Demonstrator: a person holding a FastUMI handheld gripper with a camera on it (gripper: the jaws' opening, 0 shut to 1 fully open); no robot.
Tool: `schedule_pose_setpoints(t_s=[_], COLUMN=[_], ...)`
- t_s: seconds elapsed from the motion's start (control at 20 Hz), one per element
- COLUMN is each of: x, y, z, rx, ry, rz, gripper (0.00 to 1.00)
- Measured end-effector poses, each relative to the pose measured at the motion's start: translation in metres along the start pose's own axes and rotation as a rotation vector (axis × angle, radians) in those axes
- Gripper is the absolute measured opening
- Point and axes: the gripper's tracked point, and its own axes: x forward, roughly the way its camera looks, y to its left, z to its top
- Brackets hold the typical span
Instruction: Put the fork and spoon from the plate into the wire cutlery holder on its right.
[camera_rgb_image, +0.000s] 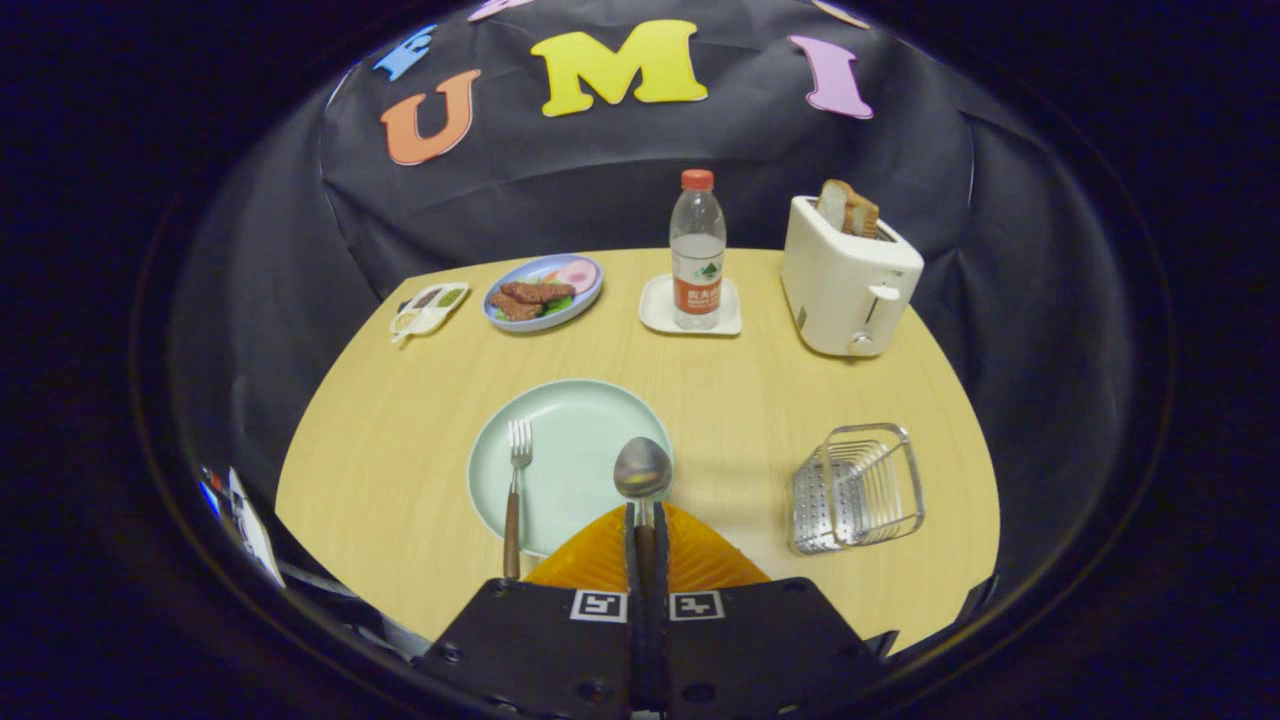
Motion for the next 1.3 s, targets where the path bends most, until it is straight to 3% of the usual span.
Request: schedule_pose_setpoints(t_s=[0.15,0.6,0.95,1.3], x=[-0.026,-0.047,-0.022,-0.012], y=[-0.031,-0.133,-0.141,-0.140], z=[0.008,0.003,-0.009,0.015], rx=[0.013,0.096,0.166,0.169], ry=[-0.036,-0.023,0.108,0.089], rz=[0.015,-0.087,-0.120,-0.151], gripper=[0.01,0.01,0.02,0.05])
